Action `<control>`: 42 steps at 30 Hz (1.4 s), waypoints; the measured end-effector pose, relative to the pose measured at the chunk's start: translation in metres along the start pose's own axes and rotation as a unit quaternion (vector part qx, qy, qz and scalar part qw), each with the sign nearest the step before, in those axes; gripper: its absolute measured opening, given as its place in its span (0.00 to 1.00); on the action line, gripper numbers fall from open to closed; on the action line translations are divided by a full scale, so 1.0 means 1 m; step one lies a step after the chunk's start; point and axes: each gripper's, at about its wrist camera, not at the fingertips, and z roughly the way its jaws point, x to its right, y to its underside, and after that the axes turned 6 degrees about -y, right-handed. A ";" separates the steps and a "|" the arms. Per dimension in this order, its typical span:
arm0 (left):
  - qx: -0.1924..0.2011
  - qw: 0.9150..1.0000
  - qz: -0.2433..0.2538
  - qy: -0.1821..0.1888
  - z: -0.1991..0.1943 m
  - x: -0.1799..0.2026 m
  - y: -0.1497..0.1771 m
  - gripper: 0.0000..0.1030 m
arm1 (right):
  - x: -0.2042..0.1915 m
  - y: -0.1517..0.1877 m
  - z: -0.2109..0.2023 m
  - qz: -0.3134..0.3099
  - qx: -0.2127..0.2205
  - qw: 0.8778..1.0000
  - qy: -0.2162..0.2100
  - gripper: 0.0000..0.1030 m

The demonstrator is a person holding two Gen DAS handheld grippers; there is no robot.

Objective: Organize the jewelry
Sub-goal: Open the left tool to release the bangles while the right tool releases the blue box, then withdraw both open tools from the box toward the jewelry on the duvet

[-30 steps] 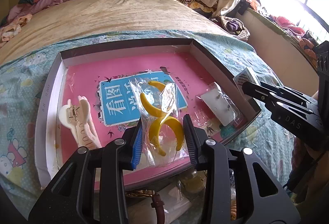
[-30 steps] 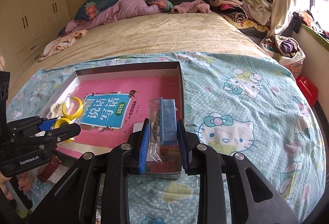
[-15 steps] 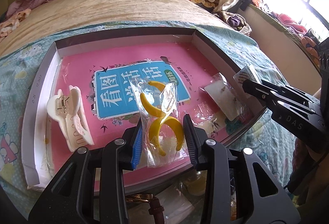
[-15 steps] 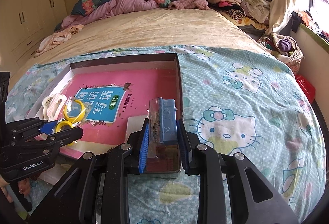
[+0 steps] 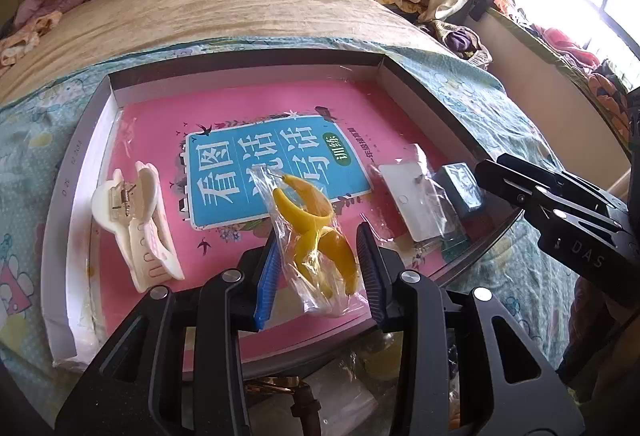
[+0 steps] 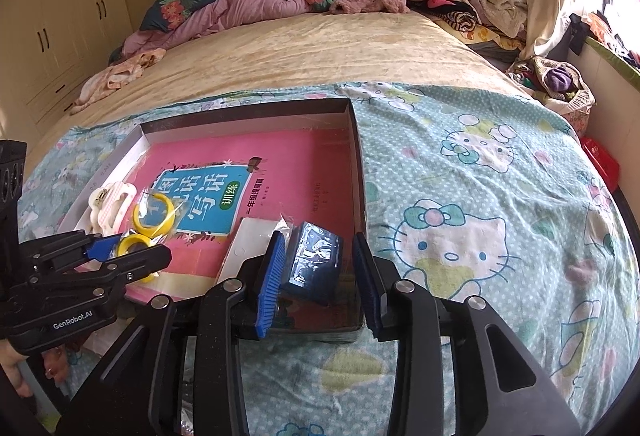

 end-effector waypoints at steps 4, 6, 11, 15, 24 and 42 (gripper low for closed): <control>0.000 1.000 -0.001 -0.003 -0.003 0.000 0.000 0.40 | -0.005 -0.001 -0.006 -0.001 0.006 1.000 -0.003 0.52; 0.002 1.000 -0.002 -0.004 -0.005 0.000 0.000 0.44 | -0.004 -0.001 -0.011 0.005 0.012 1.000 -0.005 0.59; 0.004 1.000 -0.007 -0.005 -0.012 -0.001 0.000 0.55 | 0.000 -0.001 -0.020 0.024 0.021 0.999 -0.010 0.73; 0.010 1.000 -0.009 -0.007 -0.022 -0.003 0.000 0.65 | 0.001 -0.001 -0.027 0.034 0.027 0.999 -0.016 0.75; 0.025 0.999 -0.028 -0.012 -0.049 -0.016 -0.004 0.91 | -0.002 -0.002 -0.047 0.045 0.050 0.998 -0.023 0.89; 0.063 0.997 -0.041 -0.021 -0.095 -0.035 -0.004 0.91 | -0.019 -0.008 -0.098 0.047 0.093 0.994 -0.041 0.91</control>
